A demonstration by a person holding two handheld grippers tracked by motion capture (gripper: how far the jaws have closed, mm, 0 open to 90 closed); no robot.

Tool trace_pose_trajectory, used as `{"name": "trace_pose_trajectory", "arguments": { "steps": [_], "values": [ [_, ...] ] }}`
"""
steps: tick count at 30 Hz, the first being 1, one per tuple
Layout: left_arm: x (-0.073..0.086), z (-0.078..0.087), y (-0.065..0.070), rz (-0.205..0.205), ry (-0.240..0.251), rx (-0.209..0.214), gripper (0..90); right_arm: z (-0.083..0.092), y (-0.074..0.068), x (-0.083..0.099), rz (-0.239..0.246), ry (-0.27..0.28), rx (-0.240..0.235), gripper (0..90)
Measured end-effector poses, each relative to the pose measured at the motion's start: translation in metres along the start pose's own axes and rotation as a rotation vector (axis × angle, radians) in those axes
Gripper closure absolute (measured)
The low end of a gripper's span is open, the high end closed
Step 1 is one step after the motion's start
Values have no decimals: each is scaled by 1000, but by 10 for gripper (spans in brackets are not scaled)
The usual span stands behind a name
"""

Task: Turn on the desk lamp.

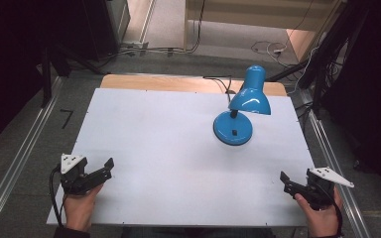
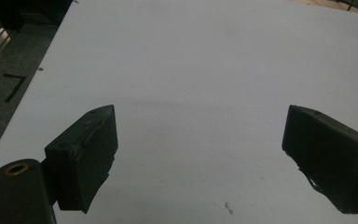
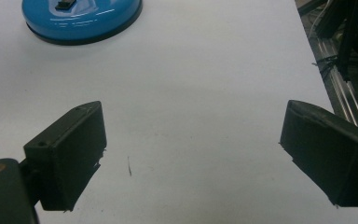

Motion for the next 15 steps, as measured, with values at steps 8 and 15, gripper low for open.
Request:
{"name": "trace_pose_trajectory", "arguments": {
  "steps": [8, 15],
  "values": [
    [0, 1, 0, -3, 1, 3, 108, -2, -4, 0, 12, -3, -5, 61],
    [0, 1, 0, -2, 0, 4, 108, -8, -14, 3, 24, -30, -24, 60]
  ]
}}
Point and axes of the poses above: each handheld gripper's, and its own axes: z roughly backward along the jaws, x roughly out of its underside, y roughly to its right, the point moved 10 cm from there along -z, roughly forward along the jaws, and after that the axes turned 10 degrees about -z, right-handed, at the moved point
